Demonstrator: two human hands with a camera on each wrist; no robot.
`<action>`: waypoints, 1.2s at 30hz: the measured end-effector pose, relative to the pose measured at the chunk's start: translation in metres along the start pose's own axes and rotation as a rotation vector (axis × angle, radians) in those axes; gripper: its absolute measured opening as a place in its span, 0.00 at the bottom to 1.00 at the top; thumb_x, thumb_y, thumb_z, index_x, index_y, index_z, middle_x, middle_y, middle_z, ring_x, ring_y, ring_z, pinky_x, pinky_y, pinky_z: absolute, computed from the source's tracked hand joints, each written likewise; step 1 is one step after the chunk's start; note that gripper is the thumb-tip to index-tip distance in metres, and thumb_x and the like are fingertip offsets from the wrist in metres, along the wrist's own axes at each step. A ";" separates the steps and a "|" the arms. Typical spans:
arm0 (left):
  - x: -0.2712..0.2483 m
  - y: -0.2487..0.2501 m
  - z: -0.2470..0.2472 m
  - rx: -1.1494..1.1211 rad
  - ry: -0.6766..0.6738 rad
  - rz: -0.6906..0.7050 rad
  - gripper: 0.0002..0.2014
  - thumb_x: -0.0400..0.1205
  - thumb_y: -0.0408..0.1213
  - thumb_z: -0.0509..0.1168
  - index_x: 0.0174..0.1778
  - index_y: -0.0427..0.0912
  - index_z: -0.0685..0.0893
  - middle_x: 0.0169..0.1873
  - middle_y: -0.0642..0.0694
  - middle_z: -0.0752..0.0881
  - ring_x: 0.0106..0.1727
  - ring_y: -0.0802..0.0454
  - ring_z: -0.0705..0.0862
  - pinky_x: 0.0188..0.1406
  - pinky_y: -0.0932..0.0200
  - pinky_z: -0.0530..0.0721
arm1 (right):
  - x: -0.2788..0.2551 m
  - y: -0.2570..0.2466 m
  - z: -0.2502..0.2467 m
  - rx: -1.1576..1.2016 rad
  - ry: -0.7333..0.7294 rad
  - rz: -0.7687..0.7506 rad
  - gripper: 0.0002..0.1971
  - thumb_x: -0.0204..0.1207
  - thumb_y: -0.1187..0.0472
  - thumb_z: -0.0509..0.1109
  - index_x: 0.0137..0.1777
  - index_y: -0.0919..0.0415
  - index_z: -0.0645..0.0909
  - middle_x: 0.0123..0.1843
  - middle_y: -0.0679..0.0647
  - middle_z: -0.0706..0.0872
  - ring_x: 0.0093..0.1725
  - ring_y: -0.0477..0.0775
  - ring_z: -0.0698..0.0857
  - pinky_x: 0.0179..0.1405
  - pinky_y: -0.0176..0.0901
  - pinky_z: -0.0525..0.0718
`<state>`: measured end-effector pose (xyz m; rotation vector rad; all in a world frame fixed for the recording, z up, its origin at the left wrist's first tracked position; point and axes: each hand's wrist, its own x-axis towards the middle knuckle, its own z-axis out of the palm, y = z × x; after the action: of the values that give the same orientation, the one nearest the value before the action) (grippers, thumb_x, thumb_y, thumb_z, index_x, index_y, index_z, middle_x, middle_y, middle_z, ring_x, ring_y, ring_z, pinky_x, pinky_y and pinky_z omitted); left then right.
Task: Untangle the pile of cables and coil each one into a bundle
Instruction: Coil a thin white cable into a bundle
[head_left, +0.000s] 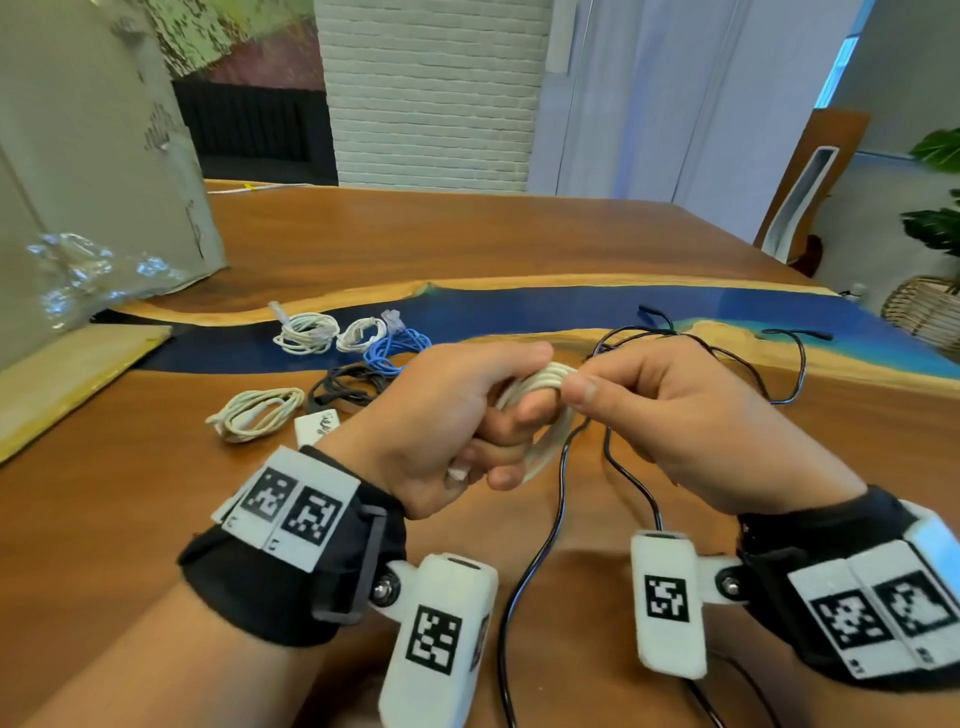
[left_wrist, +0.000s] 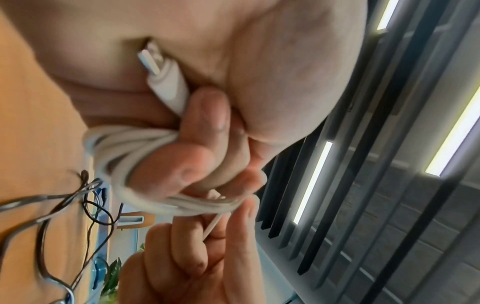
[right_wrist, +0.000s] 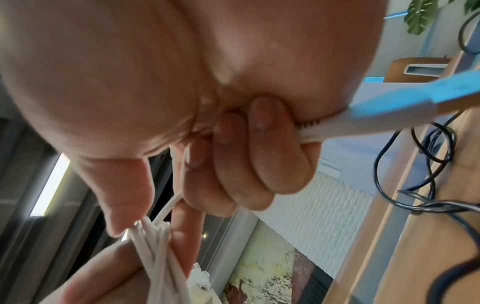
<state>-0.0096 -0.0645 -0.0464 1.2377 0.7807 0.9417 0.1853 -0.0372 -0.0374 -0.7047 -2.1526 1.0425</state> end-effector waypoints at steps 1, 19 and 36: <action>0.002 0.000 0.000 -0.007 0.055 -0.003 0.23 0.89 0.44 0.56 0.27 0.40 0.73 0.20 0.48 0.55 0.18 0.52 0.51 0.20 0.59 0.62 | 0.001 0.002 0.002 -0.013 0.023 0.030 0.15 0.87 0.64 0.63 0.52 0.72 0.90 0.19 0.34 0.78 0.22 0.31 0.80 0.25 0.18 0.74; 0.011 -0.002 -0.002 -0.256 0.195 0.186 0.15 0.91 0.38 0.58 0.36 0.46 0.68 0.19 0.54 0.61 0.17 0.58 0.57 0.27 0.61 0.70 | 0.013 0.020 0.010 -0.148 0.430 -0.043 0.07 0.79 0.66 0.77 0.50 0.53 0.93 0.46 0.47 0.95 0.47 0.50 0.93 0.52 0.52 0.91; 0.016 -0.009 -0.004 0.054 0.383 0.332 0.14 0.89 0.35 0.63 0.37 0.40 0.73 0.20 0.50 0.71 0.21 0.55 0.68 0.25 0.59 0.72 | 0.013 0.020 0.022 0.384 0.232 0.133 0.27 0.69 0.39 0.80 0.52 0.65 0.93 0.55 0.63 0.94 0.63 0.68 0.88 0.73 0.81 0.73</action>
<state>-0.0047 -0.0487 -0.0560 1.2736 0.9183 1.4661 0.1646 -0.0272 -0.0603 -0.7482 -1.6635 1.3263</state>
